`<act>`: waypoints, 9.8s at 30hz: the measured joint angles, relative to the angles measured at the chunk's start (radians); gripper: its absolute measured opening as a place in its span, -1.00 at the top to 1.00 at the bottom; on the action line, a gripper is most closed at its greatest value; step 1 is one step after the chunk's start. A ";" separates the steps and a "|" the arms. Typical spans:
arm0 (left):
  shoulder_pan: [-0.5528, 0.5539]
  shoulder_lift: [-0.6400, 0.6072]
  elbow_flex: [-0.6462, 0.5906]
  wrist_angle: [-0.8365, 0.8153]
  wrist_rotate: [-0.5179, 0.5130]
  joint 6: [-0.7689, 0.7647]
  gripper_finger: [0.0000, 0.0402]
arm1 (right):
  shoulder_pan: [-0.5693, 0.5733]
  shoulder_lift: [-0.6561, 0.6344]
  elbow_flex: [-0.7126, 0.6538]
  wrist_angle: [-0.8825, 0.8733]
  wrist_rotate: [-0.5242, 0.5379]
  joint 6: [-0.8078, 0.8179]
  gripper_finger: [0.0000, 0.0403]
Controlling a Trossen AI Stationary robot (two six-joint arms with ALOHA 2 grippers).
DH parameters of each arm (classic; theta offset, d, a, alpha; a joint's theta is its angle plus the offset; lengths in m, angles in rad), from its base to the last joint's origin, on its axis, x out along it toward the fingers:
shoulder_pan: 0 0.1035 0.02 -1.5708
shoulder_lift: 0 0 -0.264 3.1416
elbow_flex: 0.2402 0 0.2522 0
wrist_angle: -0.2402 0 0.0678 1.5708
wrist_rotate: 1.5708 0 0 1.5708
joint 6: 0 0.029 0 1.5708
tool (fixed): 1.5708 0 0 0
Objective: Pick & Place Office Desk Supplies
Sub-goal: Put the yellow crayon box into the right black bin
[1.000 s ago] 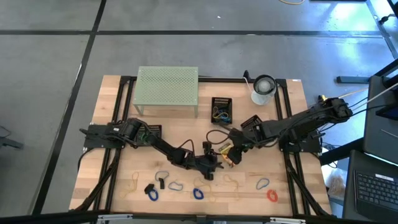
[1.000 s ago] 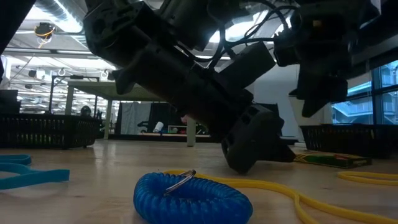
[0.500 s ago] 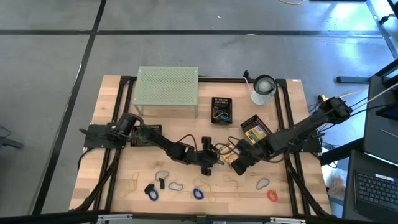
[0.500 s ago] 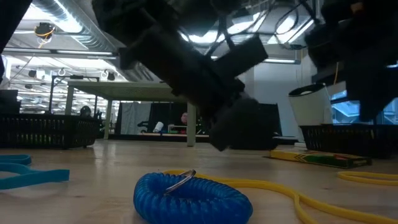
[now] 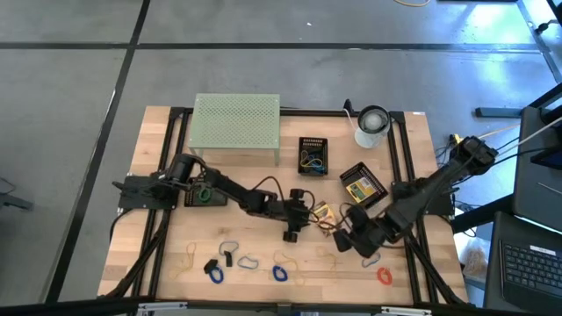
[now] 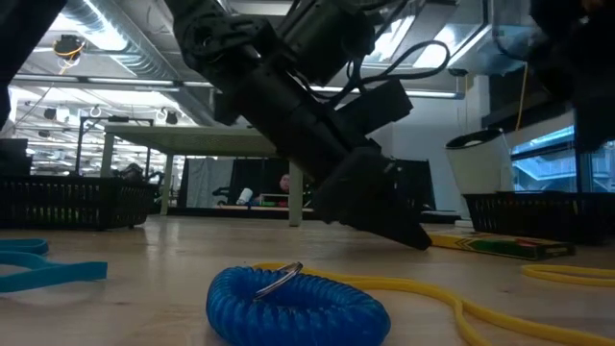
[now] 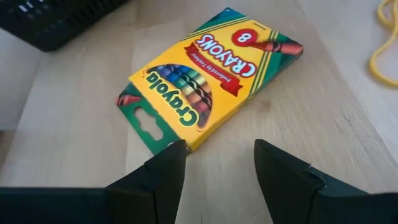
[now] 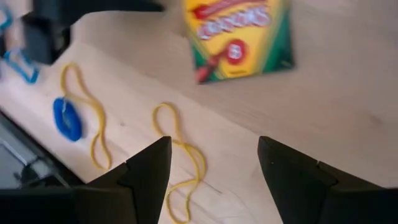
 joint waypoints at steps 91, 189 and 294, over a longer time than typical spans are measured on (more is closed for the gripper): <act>0.028 0.028 -0.002 0.077 0.145 -0.067 0.08 | -0.100 0.075 -0.282 0.457 0.107 -0.179 -0.20; 0.038 -0.021 0.000 0.026 0.116 -0.041 0.08 | -0.201 -0.008 -0.287 0.447 -0.121 -0.392 -0.20; -0.090 -0.311 -0.030 -1.063 0.007 -0.358 -0.31 | -0.286 -0.011 -0.287 0.636 -0.066 -0.655 -0.20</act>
